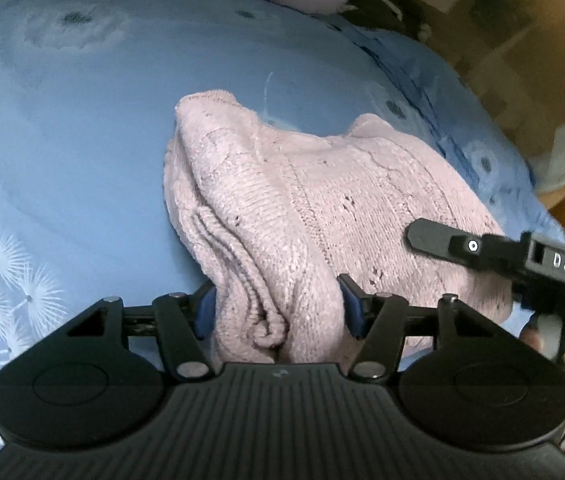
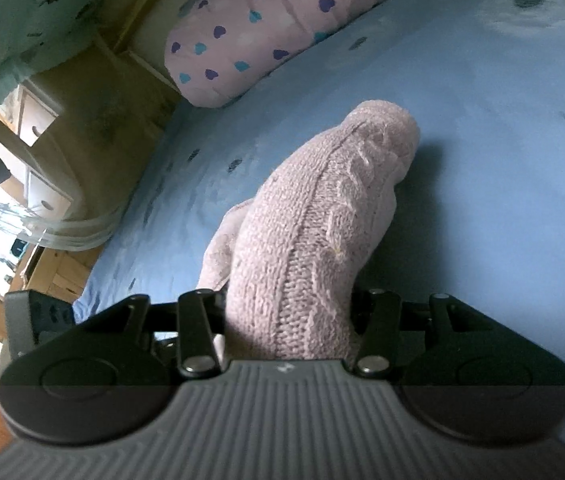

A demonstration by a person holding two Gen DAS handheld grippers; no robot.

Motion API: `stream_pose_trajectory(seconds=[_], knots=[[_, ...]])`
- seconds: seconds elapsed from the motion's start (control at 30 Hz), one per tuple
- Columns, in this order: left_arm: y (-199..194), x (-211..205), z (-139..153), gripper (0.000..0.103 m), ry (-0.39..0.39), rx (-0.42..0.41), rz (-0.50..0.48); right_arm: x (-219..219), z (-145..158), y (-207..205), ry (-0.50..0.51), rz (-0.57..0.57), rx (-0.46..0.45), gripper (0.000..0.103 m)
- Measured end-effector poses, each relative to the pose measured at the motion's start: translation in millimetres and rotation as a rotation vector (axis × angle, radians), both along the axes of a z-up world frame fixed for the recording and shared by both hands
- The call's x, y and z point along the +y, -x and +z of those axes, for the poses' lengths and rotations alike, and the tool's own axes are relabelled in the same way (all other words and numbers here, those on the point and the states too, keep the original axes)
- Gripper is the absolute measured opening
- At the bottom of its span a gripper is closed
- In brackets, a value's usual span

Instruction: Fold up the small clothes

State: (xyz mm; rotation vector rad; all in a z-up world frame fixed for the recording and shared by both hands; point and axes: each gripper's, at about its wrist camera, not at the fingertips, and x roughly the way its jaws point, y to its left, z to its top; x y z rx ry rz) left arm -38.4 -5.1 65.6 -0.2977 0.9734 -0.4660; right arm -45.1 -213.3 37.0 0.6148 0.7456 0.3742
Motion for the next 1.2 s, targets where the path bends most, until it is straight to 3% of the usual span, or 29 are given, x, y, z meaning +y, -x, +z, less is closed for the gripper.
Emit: stream_pose_trajectory(seconds=[0.2,0.27,0.47,0.63,0.7,0.8,0.87,1.1,1.2], knots=[[19.9,-16.1,-4.4,0.095,-0.186,-0.098,0.060,-6.2,-13.6,2.6,0.123,-0.050,0.046,0.059],[25.3,-16.3,-7.6,0.098,-0.220,-0.111,0.083,-7.9,-24.7,2.5,0.159,-0.061,0.055,0.063],[46.1,-4.6,-3.2,0.098,-0.190,-0.082,0.171,-21.5,-23.7,24.1,0.139,-0.100,-0.001,0.065],[60.7,-8.0,2.0,0.099,-0.309,-0.147,0.147,-27.4,-9.5,60.4,0.237,-0.158,-0.126,0.064],[61.2,-4.6,-3.3,0.103,-0.330,-0.140,0.157,-27.9,-13.2,67.5,0.273,-0.167,-0.119,0.064],[59.1,6.3,-11.0,0.103,-0.269,-0.090,0.199,-24.7,-31.0,70.0,0.308,-0.132,-0.084,0.065],[62.8,7.9,-9.5,0.103,-0.259,-0.083,0.217,-24.9,-37.8,71.0,0.313,-0.131,-0.084,0.071],[94.3,-9.5,1.3,0.103,-0.315,-0.105,0.205,-30.2,-38.5,78.0,0.293,-0.132,-0.125,0.076],[108.0,-20.7,-2.4,0.103,-0.327,-0.097,0.188,-26.8,-35.7,86.5,0.334,-0.112,-0.145,0.076]])
